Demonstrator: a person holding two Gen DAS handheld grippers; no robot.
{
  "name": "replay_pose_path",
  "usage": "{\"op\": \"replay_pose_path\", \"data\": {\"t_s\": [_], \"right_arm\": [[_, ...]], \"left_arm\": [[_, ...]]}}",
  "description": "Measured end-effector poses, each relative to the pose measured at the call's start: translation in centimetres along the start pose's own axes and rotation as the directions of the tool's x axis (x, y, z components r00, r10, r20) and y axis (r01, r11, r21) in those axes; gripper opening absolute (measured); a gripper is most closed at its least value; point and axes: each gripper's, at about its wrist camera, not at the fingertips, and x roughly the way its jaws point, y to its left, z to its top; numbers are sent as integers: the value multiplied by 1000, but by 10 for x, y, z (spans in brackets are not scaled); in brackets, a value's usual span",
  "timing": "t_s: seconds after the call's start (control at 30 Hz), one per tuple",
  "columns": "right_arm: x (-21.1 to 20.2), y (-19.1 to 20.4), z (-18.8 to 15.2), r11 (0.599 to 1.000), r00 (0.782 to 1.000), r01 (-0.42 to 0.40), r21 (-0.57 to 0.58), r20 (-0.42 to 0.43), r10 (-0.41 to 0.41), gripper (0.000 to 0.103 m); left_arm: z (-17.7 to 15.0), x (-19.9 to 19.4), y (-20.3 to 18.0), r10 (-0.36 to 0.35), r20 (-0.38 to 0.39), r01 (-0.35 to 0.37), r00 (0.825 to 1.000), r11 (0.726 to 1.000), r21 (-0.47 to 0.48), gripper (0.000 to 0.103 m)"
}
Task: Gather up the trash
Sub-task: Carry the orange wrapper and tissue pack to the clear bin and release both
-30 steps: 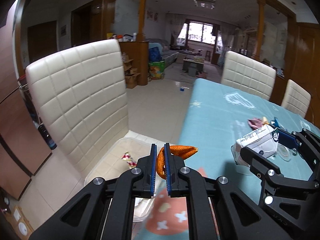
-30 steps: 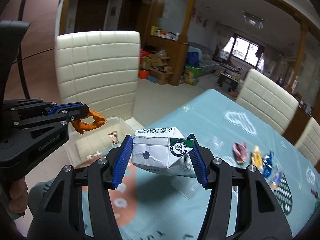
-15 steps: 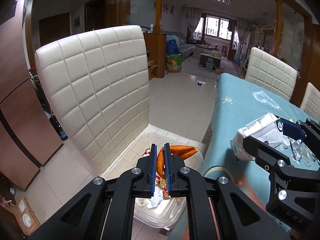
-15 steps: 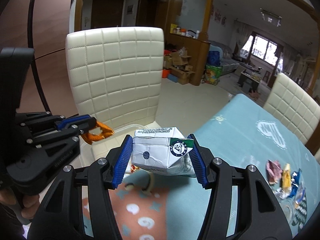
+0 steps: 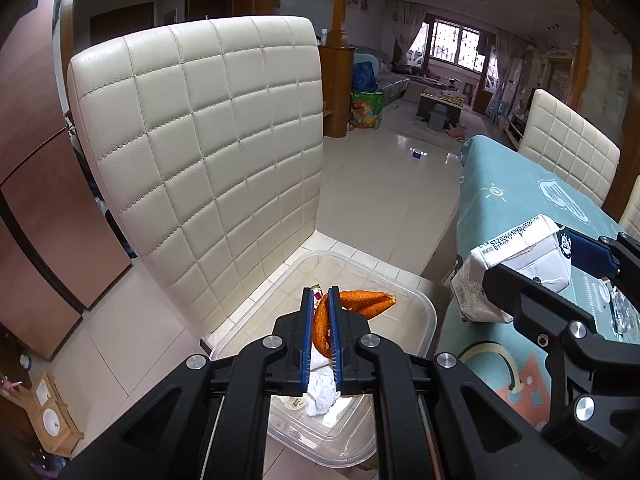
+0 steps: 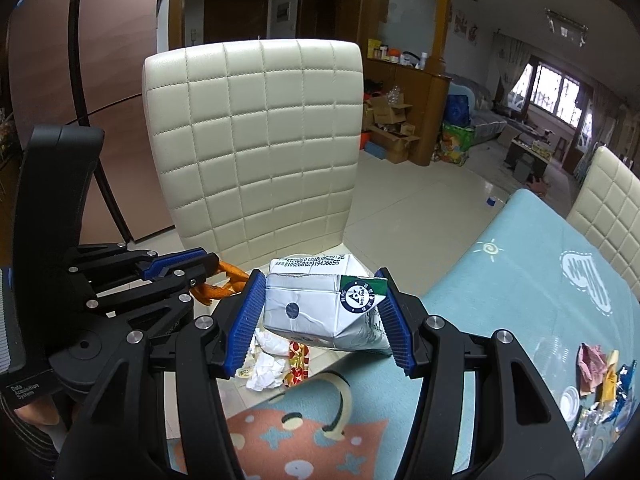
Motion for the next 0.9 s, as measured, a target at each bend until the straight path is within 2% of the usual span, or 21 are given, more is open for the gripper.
{"op": "replay_pose_path", "data": {"t_s": [0.17, 0.27, 0.3, 0.33, 0.4, 0.5, 0.83, 0.9], "right_arm": [[5, -4, 1, 1000, 1000, -4, 8, 2, 4, 57], [4, -9, 2, 1000, 1000, -4, 18, 6, 4, 57], [4, -10, 2, 1000, 1000, -4, 21, 6, 4, 57], [4, -11, 2, 1000, 1000, -4, 23, 6, 4, 57], [4, -15, 2, 999, 1000, -1, 35, 12, 1, 57], [5, -16, 3, 999, 1000, -6, 41, 7, 6, 57], [10, -3, 4, 999, 999, -40, 15, -3, 40, 58], [11, -2, 5, 999, 999, -47, 18, -10, 47, 63]], "left_arm": [[0, 2, -1, 29, 17, -29, 999, 1000, 2, 9], [1, 4, 0, 13, -2, -13, 1000, 1000, -10, 11], [2, 6, 2, -2, -15, 2, 1000, 1000, -23, 23], [2, 8, 4, -23, -28, 22, 999, 999, -42, 55], [3, 7, 13, 3, -8, -4, 1000, 996, -92, 84], [2, -4, 18, 31, 46, -26, 998, 995, -96, 84], [-1, -15, 28, 112, 65, -106, 992, 991, -87, 84], [-1, -16, 32, 119, 62, -113, 991, 989, -95, 84]]}}
